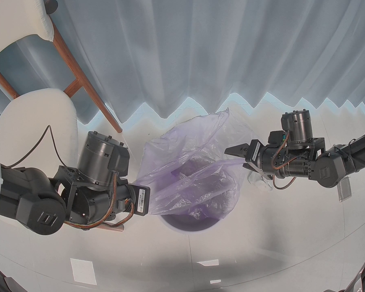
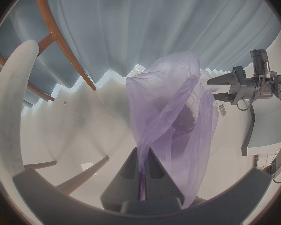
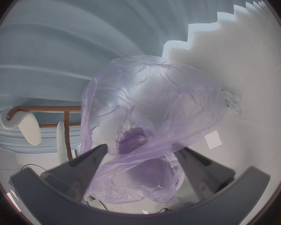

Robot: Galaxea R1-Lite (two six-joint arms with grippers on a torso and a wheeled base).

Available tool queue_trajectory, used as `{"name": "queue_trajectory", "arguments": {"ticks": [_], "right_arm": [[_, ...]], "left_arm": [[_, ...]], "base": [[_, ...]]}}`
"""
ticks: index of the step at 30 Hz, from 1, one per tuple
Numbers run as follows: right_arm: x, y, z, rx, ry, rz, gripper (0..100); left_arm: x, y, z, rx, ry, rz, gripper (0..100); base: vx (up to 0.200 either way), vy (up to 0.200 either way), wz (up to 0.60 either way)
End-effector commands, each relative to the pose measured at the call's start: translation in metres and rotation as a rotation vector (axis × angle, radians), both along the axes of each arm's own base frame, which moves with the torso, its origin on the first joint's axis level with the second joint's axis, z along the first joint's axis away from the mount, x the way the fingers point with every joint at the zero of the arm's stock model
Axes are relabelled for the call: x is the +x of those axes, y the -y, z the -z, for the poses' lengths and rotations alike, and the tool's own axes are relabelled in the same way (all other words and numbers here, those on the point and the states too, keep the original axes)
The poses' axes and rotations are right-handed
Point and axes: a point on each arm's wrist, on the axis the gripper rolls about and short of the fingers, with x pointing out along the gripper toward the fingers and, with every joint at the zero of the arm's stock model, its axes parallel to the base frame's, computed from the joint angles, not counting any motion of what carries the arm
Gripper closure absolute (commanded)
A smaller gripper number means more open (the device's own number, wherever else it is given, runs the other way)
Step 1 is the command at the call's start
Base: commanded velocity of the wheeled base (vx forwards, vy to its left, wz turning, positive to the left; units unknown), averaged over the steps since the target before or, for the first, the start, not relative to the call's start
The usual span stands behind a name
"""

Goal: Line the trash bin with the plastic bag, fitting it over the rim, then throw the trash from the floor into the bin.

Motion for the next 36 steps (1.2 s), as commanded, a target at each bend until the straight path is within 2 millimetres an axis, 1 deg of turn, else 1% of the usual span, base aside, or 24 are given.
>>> {"name": "queue_trajectory", "arguments": {"ticks": [1,6,10,12,15,17,18,19,20,21,22,23,24,25,26,27,28,30,31,32,33,34,36], "right_arm": [[0.001,-0.004,0.006,-0.003,-0.018,-0.008,100],[-0.007,-0.002,0.006,-0.010,-0.041,-0.010,100],[-0.018,0.001,0.008,-0.015,-0.062,-0.013,100],[-0.027,0.003,0.011,-0.020,-0.076,-0.013,100],[-0.044,0.005,0.018,-0.037,-0.111,-0.029,100],[-0.060,0.001,0.027,-0.050,-0.152,-0.059,100],[-0.065,0.000,0.032,-0.057,-0.169,-0.067,100],[-0.066,0.000,0.032,-0.058,-0.170,-0.069,100],[-0.076,-0.005,0.044,-0.071,-0.206,-0.096,100],[-0.081,-0.007,0.051,-0.079,-0.224,-0.108,100],[-0.084,-0.008,0.054,-0.081,-0.230,-0.114,100],[-0.088,-0.008,0.063,-0.085,-0.242,-0.123,100],[-0.088,-0.008,0.063,-0.085,-0.242,-0.123,100],[-0.093,-0.010,0.076,-0.091,-0.250,-0.133,100],[-0.095,-0.010,0.081,-0.093,-0.252,-0.139,100],[-0.095,-0.010,0.081,-0.093,-0.252,-0.139,100],[-0.098,-0.010,0.090,-0.095,-0.256,-0.143,100],[-0.104,-0.013,0.100,-0.102,-0.266,-0.162,100],[-0.105,-0.013,0.101,-0.103,-0.268,-0.164,100],[-0.109,-0.016,0.108,-0.112,-0.283,-0.177,100],[-0.109,-0.016,0.108,-0.112,-0.283,-0.177,100],[-0.110,-0.019,0.116,-0.126,-0.304,-0.184,100],[-0.110,-0.020,0.124,-0.144,-0.325,-0.178,100]], "left_arm": [[-0.001,-0.001,-0.002,-0.005,0.006,-0.001,100],[-0.002,-0.002,-0.003,-0.007,0.008,-0.002,100],[0.000,-0.004,-0.004,-0.007,0.010,-0.009,100],[-0.001,-0.006,0.000,0.002,-0.001,-0.012,100],[-0.007,-0.010,0.011,0.036,-0.036,-0.005,100],[-0.012,-0.015,0.024,0.088,-0.072,0.011,100],[-0.013,-0.016,0.028,0.107,-0.083,0.016,100],[-0.013,-0.017,0.029,0.109,-0.085,0.018,100],[-0.016,-0.021,0.036,0.143,-0.108,0.028,100],[-0.018,-0.023,0.040,0.155,-0.119,0.031,100],[-0.019,-0.023,0.042,0.162,-0.128,0.033,100],[-0.020,-0.023,0.049,0.176,-0.148,0.037,100],[-0.020,-0.023,0.049,0.176,-0.148,0.037,100],[-0.022,-0.023,0.058,0.197,-0.179,0.044,100],[-0.023,-0.023,0.061,0.205,-0.189,0.044,100],[-0.023,-0.023,0.061,0.205,-0.189,0.044,100],[-0.022,-0.022,0.069,0.217,-0.207,0.046,100],[-0.018,-0.020,0.078,0.225,-0.215,0.045,100],[-0.017,-0.019,0.078,0.226,-0.216,0.045,100],[-0.014,-0.017,0.085,0.232,-0.220,0.047,100],[-0.014,-0.017,0.085,0.232,-0.220,0.047,100],[-0.012,-0.014,0.096,0.249,-0.236,0.048,100],[-0.008,-0.011,0.108,0.268,-0.251,0.053,100]], "base": [[0.000,0.000,0.00],[0.000,0.000,0.00],[0.000,0.000,0.00],[0.000,0.000,0.00],[0.000,0.000,0.00],[0.000,0.000,0.00],[0.000,0.000,0.00],[0.000,0.000,0.00],[0.000,0.000,0.00],[0.000,0.000,0.00],[0.000,0.000,0.00],[0.000,0.000,0.00],[0.000,0.000,0.00],[0.000,0.000,0.00],[0.000,0.000,0.00],[0.000,0.000,0.00],[0.000,0.000,0.00],[0.000,0.000,0.00],[0.000,0.000,0.00],[0.000,0.000,0.00],[0.000,0.000,0.00],[0.000,0.000,0.00],[0.000,0.000,0.00]]}}
